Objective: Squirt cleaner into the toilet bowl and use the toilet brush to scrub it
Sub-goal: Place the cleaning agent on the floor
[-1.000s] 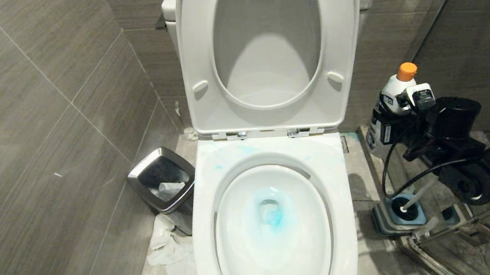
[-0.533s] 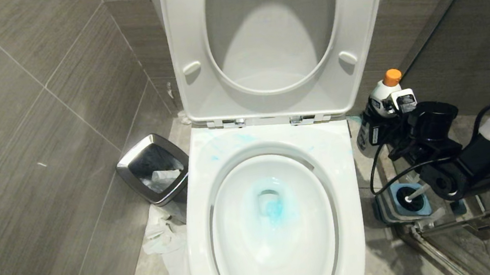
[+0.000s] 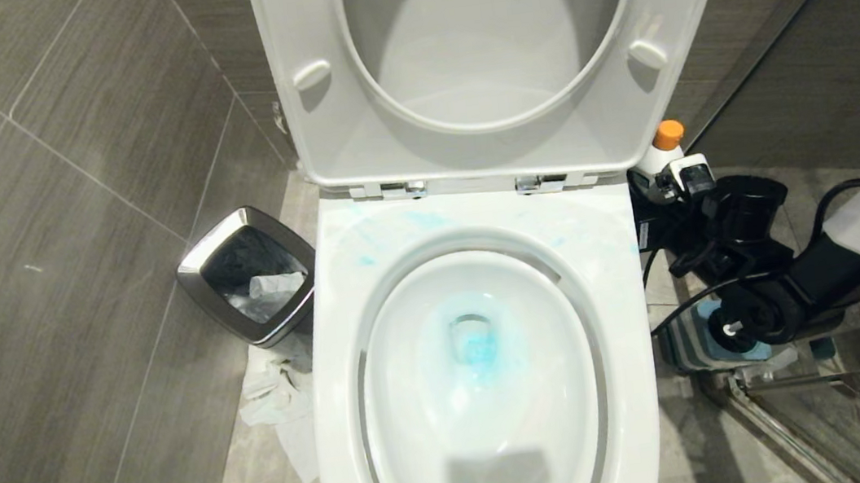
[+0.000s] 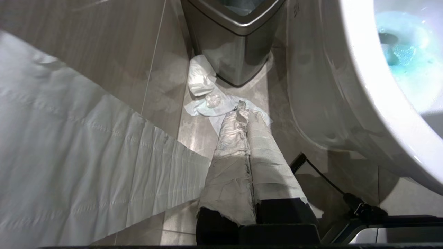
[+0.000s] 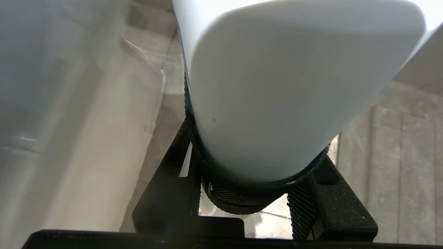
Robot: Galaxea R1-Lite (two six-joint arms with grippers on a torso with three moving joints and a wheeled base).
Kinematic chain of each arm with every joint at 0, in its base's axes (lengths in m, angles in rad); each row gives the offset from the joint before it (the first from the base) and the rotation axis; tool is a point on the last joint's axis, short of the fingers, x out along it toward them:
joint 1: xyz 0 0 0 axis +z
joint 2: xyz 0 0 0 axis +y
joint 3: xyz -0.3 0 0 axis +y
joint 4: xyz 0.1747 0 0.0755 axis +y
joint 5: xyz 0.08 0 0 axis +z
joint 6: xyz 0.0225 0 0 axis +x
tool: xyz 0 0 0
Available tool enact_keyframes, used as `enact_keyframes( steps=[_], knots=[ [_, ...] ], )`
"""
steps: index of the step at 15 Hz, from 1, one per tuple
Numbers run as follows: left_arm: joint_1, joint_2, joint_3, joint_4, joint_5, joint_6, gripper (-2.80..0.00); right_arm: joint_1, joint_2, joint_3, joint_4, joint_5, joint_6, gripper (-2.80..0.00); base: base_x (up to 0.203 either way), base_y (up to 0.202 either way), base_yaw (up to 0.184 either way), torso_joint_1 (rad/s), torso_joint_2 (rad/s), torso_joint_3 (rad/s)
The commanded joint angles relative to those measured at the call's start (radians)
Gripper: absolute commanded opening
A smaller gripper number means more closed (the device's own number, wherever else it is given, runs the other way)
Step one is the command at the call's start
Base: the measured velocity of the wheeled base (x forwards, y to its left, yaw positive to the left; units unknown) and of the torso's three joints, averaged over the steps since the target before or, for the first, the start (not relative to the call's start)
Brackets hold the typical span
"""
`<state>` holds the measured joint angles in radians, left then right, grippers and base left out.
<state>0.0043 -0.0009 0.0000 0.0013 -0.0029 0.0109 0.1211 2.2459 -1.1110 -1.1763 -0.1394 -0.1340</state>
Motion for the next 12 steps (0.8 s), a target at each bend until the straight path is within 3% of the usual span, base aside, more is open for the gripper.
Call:
enact_keyframes(
  steps=[1,12],
  knots=[
    [0.0,0.001,0.0,0.0,0.0,0.0,-2.8,0.0,0.007,-0.03,0.002,0.0,0.0,-2.8,0.0,0.0,0.0,0.005,0.0,-0.196],
    [0.0,0.001,0.002,0.0,0.0,-0.002,-2.8,0.0,0.138,-0.202,0.001,0.03,0.007,-2.8,0.0,0.0,0.0,0.002,0.0,-0.195]
  ],
)
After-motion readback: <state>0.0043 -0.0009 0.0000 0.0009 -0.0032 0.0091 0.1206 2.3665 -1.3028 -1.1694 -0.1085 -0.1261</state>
